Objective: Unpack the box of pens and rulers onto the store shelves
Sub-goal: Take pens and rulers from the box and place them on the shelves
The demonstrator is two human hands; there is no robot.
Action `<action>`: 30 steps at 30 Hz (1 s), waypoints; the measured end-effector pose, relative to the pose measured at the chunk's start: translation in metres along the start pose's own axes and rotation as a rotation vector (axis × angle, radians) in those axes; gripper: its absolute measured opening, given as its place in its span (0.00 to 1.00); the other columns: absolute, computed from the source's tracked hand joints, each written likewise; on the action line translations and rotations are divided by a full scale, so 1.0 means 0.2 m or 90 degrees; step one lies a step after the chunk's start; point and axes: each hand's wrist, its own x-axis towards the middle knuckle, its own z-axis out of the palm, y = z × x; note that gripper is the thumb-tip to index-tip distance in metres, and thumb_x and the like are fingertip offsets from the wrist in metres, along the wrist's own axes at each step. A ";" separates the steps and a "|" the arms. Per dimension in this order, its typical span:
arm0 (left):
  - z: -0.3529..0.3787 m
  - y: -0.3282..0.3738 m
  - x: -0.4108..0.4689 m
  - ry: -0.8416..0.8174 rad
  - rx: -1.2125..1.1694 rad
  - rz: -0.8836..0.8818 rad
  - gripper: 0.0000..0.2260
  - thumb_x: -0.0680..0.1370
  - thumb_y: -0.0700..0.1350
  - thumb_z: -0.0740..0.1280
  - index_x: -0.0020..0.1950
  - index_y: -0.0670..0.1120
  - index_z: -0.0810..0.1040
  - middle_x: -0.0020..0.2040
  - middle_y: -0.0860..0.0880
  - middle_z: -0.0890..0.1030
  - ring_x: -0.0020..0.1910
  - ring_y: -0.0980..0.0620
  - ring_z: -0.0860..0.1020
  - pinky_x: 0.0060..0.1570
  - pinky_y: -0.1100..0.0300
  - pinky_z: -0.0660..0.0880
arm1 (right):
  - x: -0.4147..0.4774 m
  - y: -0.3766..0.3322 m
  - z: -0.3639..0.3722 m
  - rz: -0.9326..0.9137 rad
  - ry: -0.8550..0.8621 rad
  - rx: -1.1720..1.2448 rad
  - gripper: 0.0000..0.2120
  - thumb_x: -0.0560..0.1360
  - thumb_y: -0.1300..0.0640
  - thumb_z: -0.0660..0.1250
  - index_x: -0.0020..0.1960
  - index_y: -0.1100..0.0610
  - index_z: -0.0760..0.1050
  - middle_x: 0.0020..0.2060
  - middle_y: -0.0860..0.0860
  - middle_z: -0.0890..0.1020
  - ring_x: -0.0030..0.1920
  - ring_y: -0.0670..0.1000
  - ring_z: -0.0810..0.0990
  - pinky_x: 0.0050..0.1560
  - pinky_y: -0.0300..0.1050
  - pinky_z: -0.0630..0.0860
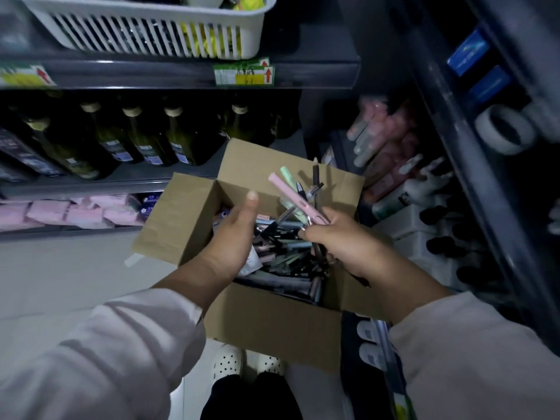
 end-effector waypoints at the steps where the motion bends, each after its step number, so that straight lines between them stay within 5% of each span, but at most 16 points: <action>1: 0.02 0.01 -0.01 -0.073 -0.008 -0.009 0.34 0.72 0.73 0.51 0.72 0.55 0.67 0.68 0.55 0.71 0.66 0.54 0.69 0.67 0.55 0.62 | 0.00 -0.01 0.02 -0.002 0.005 0.015 0.29 0.71 0.55 0.69 0.71 0.55 0.66 0.35 0.50 0.75 0.30 0.49 0.69 0.29 0.41 0.63; 4: 0.08 0.07 -0.03 -0.213 0.025 -0.011 0.43 0.64 0.76 0.60 0.72 0.54 0.66 0.67 0.57 0.72 0.64 0.58 0.71 0.58 0.63 0.66 | 0.01 -0.02 0.05 -0.026 -0.027 0.043 0.14 0.72 0.57 0.70 0.57 0.53 0.75 0.36 0.50 0.78 0.32 0.49 0.73 0.31 0.38 0.66; 5: 0.10 0.08 -0.02 -0.225 0.040 -0.011 0.41 0.64 0.74 0.64 0.70 0.50 0.68 0.64 0.54 0.76 0.62 0.57 0.74 0.56 0.63 0.68 | 0.00 -0.03 0.06 -0.038 -0.036 0.044 0.06 0.74 0.59 0.69 0.49 0.51 0.75 0.32 0.47 0.77 0.28 0.44 0.73 0.28 0.34 0.66; 7: 0.15 0.10 0.00 -0.208 -0.004 -0.025 0.27 0.71 0.61 0.69 0.61 0.43 0.76 0.56 0.47 0.82 0.55 0.53 0.79 0.53 0.63 0.74 | -0.02 -0.05 0.10 -0.073 -0.057 0.039 0.11 0.75 0.63 0.68 0.41 0.48 0.73 0.25 0.41 0.76 0.24 0.35 0.73 0.25 0.28 0.65; 10: 0.18 0.11 0.04 -0.116 -0.107 -0.086 0.11 0.77 0.48 0.68 0.49 0.40 0.79 0.48 0.40 0.82 0.47 0.45 0.80 0.49 0.55 0.76 | -0.03 -0.05 0.14 -0.109 -0.076 0.059 0.12 0.72 0.68 0.69 0.49 0.54 0.76 0.37 0.46 0.84 0.36 0.38 0.81 0.34 0.32 0.76; 12: 0.18 0.12 0.06 -0.074 -0.174 -0.129 0.08 0.78 0.46 0.67 0.50 0.40 0.77 0.45 0.40 0.79 0.45 0.45 0.77 0.45 0.51 0.73 | -0.03 -0.05 0.16 -0.122 -0.062 0.060 0.21 0.68 0.68 0.72 0.58 0.55 0.73 0.50 0.54 0.83 0.49 0.49 0.83 0.50 0.47 0.80; 14: 0.18 0.13 0.08 -0.044 -0.244 -0.183 0.06 0.78 0.43 0.66 0.50 0.40 0.77 0.44 0.43 0.79 0.47 0.45 0.78 0.47 0.51 0.76 | -0.04 -0.05 0.17 -0.131 -0.050 0.067 0.29 0.66 0.66 0.74 0.64 0.54 0.70 0.55 0.52 0.81 0.55 0.54 0.81 0.57 0.52 0.78; 17: 0.18 0.17 0.06 -0.078 -0.323 -0.242 0.04 0.78 0.40 0.65 0.46 0.42 0.78 0.44 0.45 0.80 0.48 0.46 0.78 0.57 0.47 0.75 | -0.05 -0.05 0.17 -0.141 -0.038 0.096 0.35 0.66 0.66 0.74 0.69 0.52 0.67 0.59 0.49 0.79 0.57 0.52 0.80 0.55 0.44 0.79; 20: 0.17 0.21 0.04 -0.084 -0.393 -0.276 0.04 0.78 0.37 0.64 0.45 0.40 0.78 0.42 0.44 0.80 0.44 0.46 0.79 0.47 0.50 0.78 | -0.10 -0.06 0.14 -0.142 -0.061 0.108 0.39 0.67 0.67 0.74 0.73 0.50 0.64 0.57 0.40 0.78 0.55 0.38 0.78 0.51 0.32 0.74; 25: 0.17 0.28 -0.01 -0.051 -0.408 -0.292 0.03 0.77 0.36 0.65 0.44 0.39 0.77 0.37 0.45 0.79 0.36 0.49 0.80 0.31 0.56 0.77 | -0.22 -0.10 0.09 -0.148 -0.065 0.093 0.41 0.66 0.68 0.74 0.73 0.46 0.64 0.63 0.44 0.76 0.61 0.44 0.76 0.63 0.44 0.74; 30: 0.18 0.37 -0.09 -0.079 -0.411 -0.253 0.04 0.77 0.37 0.64 0.43 0.40 0.75 0.31 0.45 0.81 0.36 0.47 0.80 0.41 0.50 0.78 | -0.38 -0.14 0.02 -0.137 -0.041 0.060 0.44 0.68 0.74 0.63 0.73 0.38 0.59 0.71 0.47 0.68 0.59 0.64 0.77 0.53 0.56 0.77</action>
